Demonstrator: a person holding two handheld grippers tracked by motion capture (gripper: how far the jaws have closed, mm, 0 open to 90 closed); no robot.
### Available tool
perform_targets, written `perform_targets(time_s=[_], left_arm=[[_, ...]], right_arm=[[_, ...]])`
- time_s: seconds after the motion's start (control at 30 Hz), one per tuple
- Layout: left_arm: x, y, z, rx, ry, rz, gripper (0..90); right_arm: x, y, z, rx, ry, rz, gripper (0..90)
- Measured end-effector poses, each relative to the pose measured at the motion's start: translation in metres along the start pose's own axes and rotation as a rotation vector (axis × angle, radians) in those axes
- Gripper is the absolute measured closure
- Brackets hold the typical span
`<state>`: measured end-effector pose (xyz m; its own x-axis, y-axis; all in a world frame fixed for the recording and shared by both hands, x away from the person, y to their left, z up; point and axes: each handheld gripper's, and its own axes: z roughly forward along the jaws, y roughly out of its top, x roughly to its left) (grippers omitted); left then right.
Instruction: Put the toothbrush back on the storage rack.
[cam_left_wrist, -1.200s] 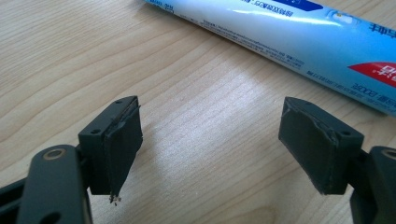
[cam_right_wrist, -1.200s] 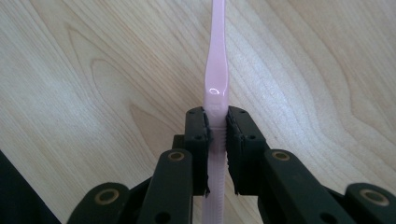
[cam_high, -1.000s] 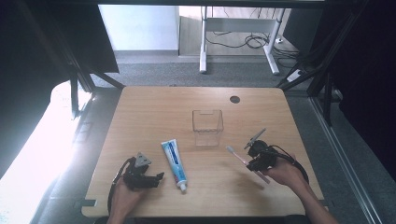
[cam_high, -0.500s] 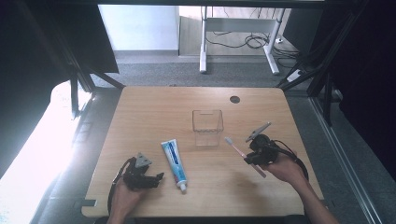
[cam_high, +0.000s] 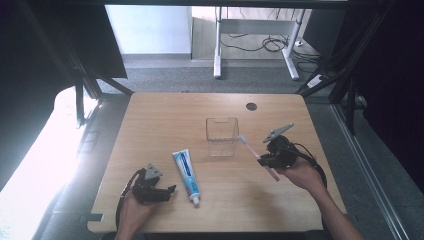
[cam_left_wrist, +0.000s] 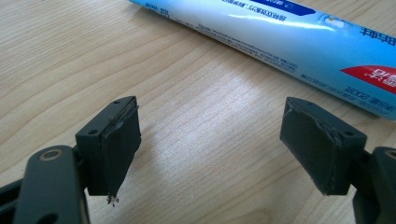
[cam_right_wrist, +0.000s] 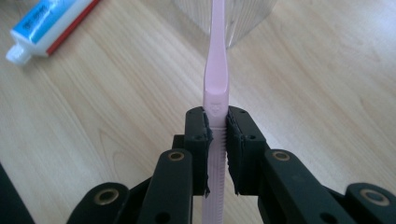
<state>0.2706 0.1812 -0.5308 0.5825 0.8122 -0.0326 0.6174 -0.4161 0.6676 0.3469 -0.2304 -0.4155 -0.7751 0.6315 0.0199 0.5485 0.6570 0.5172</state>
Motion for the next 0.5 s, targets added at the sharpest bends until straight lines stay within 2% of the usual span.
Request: perform_targets(time_s=[0.33, 0.5], left_arm=[[0.000, 0.000, 0.000, -0.008, -0.022, 0.006, 18.3], [-0.001, 0.001, 0.000, -0.013, -0.027, 0.002, 16.2]], right_arm=[[-0.001, 0.010, 0.000, -0.059, -0.006, 0.015, 78.9], [-0.001, 0.017, 0.002, -0.088, 0.011, 0.024, 78.9]])
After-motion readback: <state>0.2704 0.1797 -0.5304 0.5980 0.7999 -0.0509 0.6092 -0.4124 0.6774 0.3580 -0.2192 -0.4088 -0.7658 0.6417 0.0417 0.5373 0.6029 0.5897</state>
